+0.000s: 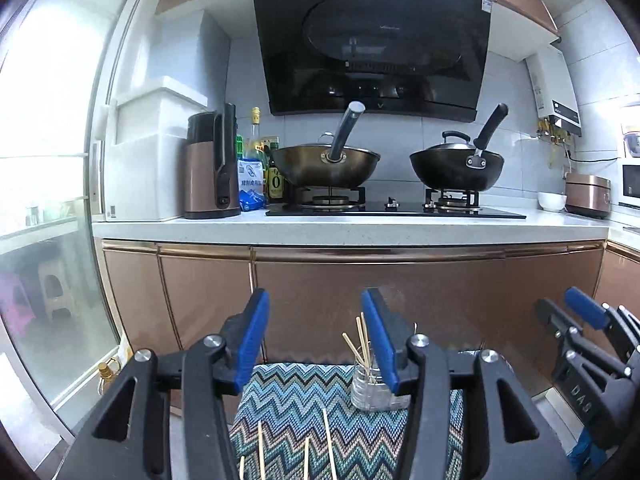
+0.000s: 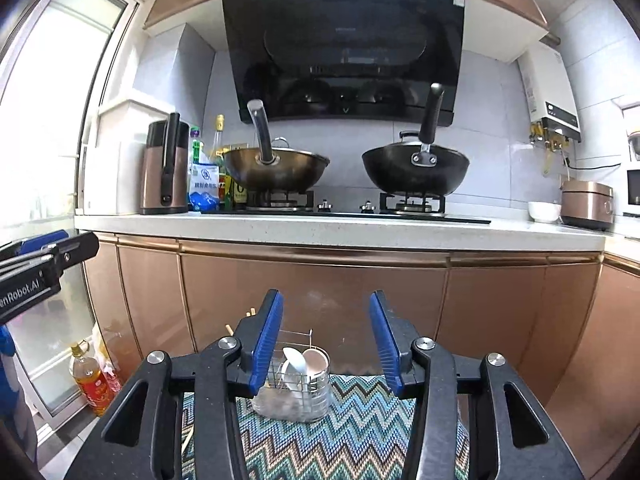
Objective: Organize utensils
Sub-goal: 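Pull both open tools back from the cup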
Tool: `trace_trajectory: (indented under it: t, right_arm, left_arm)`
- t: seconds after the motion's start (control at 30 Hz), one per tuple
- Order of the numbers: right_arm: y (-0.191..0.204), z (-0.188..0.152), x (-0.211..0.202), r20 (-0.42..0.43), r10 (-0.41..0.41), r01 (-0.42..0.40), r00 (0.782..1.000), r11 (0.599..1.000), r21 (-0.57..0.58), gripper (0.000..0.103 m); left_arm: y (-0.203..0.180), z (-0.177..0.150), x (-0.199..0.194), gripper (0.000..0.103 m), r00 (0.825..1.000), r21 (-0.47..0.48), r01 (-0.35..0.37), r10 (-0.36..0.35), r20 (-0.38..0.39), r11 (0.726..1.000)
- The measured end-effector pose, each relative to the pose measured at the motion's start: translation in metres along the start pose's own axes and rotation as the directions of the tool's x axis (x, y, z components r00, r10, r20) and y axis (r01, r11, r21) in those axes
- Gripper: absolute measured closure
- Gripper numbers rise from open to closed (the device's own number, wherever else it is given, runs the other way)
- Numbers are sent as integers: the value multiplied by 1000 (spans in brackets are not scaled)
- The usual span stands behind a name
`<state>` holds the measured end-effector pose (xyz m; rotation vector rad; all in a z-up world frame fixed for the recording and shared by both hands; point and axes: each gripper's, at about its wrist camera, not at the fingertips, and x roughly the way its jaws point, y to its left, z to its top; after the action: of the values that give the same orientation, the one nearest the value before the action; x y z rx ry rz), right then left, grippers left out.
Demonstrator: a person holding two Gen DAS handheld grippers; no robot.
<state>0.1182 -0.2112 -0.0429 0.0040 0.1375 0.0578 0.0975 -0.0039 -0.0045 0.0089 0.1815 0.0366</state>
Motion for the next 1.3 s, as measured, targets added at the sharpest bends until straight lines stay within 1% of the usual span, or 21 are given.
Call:
trace_trajectory:
  t: [0.13,0.2,0.27,0.47,0.67,1.07,1.3]
  right_arm:
    - [-5,2,-20,17,-3,3,1000,1000,17,54]
    - [-9,3,-30,26,-2,2,1000,1000,30,50]
    - [-11,3,-37,33,-4,3,999,999,35,48]
    - [-14,5,-53,45,-5,3,999,999,40,47]
    - [-16,3,-65,55,-11,9,998,999,47,41]
    - [-18,-6,-79,39,-41,40,998,998,49,36]
    - [-16,-9,-83,30,-44,43,999,998,37,36]
  left_arm:
    - [4,-1,-17,55,1000,6,-5,5,10,1000]
    - [4,-1,-24,55,1000,11,-9,9,15,1000]
    - [5,-2,-29,54,1000,13,-12,12,19,1000]
    - [6,-3,-42,53,1000,18,-21,20,21,1000]
    - [6,-10,-54,53,999,33,-32,32,17,999]
    - [8,-19,-64,52,999,17,-44,44,1,999]
    - [8,-23,-66,52,999,16,-43,43,-12,999]
